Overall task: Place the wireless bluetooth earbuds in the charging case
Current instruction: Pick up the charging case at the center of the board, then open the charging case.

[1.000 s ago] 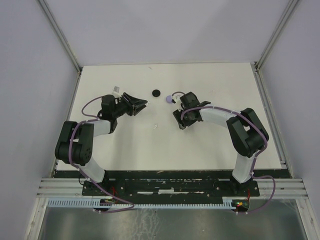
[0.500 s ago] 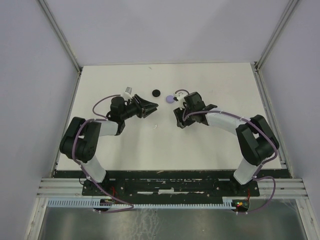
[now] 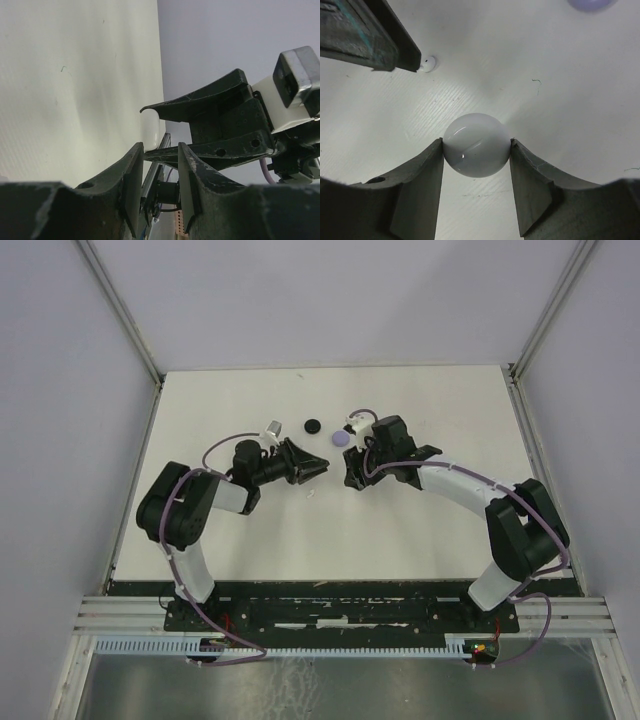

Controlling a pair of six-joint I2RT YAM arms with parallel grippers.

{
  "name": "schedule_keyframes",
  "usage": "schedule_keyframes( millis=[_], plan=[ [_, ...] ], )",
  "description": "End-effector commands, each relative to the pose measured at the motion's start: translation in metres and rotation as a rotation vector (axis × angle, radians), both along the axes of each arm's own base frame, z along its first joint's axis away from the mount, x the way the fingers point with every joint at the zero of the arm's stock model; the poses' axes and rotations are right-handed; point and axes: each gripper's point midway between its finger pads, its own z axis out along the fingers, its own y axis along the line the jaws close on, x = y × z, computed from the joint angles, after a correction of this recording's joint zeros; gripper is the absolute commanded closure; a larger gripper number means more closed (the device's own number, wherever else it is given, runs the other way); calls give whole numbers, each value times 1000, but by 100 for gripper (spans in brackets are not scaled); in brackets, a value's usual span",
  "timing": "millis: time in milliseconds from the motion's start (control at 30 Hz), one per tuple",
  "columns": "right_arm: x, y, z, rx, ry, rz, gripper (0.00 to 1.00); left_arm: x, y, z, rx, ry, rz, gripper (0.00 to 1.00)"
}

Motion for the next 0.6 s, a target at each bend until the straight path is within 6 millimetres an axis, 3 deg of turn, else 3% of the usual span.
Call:
schedule_keyframes(
  millis=[0, 567],
  plan=[
    [7, 15, 42, 76, -85, 52, 62, -11, -13, 5, -3, -76, -56, 60],
    [4, 23, 45, 82, -67, 73, 62, -13, -36, -11, 59, -80, -88, 59]
  ],
)
